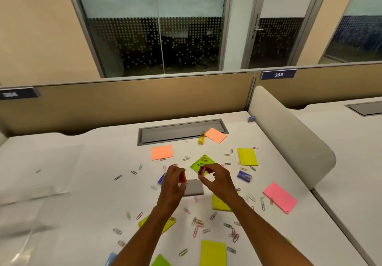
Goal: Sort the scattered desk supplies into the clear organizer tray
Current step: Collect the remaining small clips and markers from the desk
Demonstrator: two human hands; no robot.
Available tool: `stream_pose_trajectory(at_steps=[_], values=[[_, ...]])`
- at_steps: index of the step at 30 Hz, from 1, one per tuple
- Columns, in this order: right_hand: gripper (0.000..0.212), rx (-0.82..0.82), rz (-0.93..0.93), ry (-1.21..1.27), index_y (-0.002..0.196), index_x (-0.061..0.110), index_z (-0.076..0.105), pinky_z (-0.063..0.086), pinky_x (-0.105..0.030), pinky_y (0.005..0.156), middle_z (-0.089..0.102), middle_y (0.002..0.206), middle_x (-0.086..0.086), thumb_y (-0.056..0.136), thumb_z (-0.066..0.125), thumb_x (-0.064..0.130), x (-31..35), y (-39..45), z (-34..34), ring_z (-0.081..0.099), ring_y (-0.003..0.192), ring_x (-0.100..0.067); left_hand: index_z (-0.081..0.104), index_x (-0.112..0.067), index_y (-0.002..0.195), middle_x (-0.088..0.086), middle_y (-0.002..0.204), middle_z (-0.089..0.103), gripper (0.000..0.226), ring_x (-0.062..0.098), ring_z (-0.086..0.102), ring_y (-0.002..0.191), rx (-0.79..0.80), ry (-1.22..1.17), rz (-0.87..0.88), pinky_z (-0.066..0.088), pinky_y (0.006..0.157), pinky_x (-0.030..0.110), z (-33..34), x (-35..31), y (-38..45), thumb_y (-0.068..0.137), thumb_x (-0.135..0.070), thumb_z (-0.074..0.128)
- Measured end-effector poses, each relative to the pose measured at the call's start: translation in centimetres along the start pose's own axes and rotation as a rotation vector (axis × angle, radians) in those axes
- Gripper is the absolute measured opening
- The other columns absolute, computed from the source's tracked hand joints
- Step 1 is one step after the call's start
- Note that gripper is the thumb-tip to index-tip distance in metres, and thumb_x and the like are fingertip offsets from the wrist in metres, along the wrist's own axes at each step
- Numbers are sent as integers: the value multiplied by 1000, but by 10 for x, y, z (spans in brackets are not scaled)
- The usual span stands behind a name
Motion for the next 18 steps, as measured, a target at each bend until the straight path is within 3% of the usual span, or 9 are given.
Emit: stream_pose_trajectory(at_steps=[3, 6, 8, 18], values=[[36, 42, -11, 24, 106, 17, 66, 42, -8, 73, 65, 99, 6, 74, 78, 26, 38, -23, 29, 60, 85, -5, 62, -12, 102, -5, 93, 49, 37, -3, 48, 80, -31, 37, 24, 42, 67, 9, -39, 12, -37, 71, 7, 69], [34, 67, -44, 40, 101, 18, 65, 42, -7, 71, 64, 94, 8, 71, 81, 27, 77, -42, 59, 59, 82, -5, 61, -12, 90, -4, 87, 49, 31, 3, 47, 73, -71, 66, 4, 45, 62, 19, -80, 24, -70, 68, 9, 66], [30, 100, -94, 54, 97, 20, 65, 42, -6, 70, 64, 91, 10, 72, 80, 27, 107, -54, 82, 60, 81, -6, 62, -11, 96, -1, 88, 52, 35, 6, 49, 72, -107, 83, -6, 47, 62, 25, -109, 34, -93, 67, 10, 66], [30, 328, -239, 108, 100, 23, 62, 42, -8, 72, 63, 93, 12, 73, 77, 28, 225, -93, 216, 58, 85, -4, 61, -12, 107, -4, 92, 54, 39, 4, 53, 75, -281, 137, -173, 49, 69, 18, -244, 110, -183, 74, 7, 68]])
Point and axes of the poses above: each hand's wrist, its own y-axis towards the middle knuckle, its own z-axis out of the palm, x = y × z, the point moved 9 cm from there along y, towards the middle knuckle
